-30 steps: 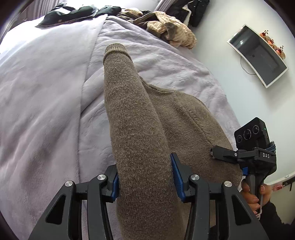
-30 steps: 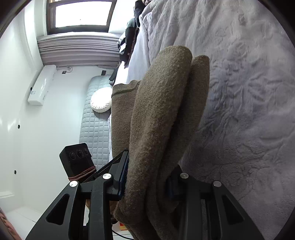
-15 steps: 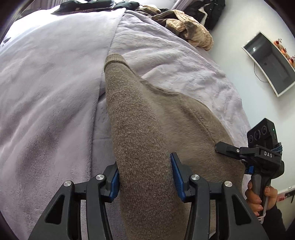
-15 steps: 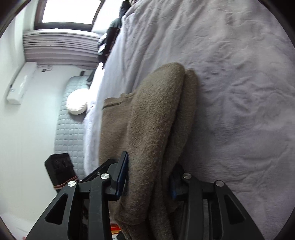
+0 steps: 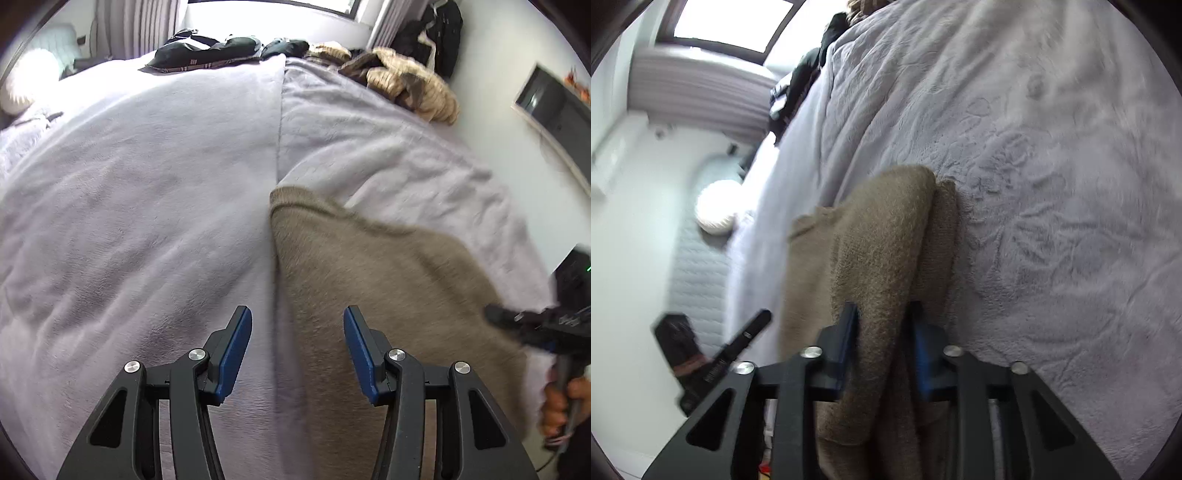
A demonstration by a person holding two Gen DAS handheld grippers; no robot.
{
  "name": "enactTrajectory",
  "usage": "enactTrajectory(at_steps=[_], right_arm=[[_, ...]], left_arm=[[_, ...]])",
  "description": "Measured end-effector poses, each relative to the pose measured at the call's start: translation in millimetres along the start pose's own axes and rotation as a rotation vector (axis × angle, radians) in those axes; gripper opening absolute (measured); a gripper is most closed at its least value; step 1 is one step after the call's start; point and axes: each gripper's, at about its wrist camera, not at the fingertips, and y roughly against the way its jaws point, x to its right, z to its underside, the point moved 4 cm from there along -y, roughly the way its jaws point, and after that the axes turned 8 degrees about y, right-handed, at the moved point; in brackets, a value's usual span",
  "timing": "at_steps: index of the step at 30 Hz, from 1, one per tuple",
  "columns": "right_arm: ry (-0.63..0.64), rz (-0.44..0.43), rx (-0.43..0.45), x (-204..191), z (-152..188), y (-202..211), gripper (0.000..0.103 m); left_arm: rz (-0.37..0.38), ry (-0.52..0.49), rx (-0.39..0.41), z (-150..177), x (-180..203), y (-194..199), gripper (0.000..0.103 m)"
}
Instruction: Fold small clothes
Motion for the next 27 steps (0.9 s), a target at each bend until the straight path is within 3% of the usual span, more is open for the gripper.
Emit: enactTrajectory(at_steps=[4,9,15,16,18,21,23,24,27], right_arm=[[0.133,0.168,-0.037,11,8,-6,0.028],[0.05,0.109,-0.021,27,15,6,0.029],[0.071,0.088,0.004,12,41,41,0.034],[0.074,0.076,0.014,9,47,49,0.037],[0.081,0.056,0.031,0,58,59,0.056],[0.13,0.086,0.057,-13,72,71,0.057],[0.19,0.13,0.073,-27,82,77,0.05],[0.212,0.144,0.072,-34,83,76,0.032],[0.307,0.188,0.056,-57,94,68,0.023]], left_arm=[[-0.019,-0.018,-0.013,17,-5,-19,0.054],[-0.019,-0.009,-0.01,20,-7,-5,0.054],[0.011,-0.041,-0.027,40,-12,23,0.054],[0.021,-0.043,-0.032,45,-12,28,0.054],[0.049,-0.048,-0.041,55,-9,37,0.054],[0.076,-0.057,-0.049,67,-4,47,0.054],[0.092,-0.071,-0.054,76,0,52,0.054],[0.095,-0.075,-0.058,79,3,53,0.054],[0.106,-0.091,-0.089,94,9,51,0.054]])
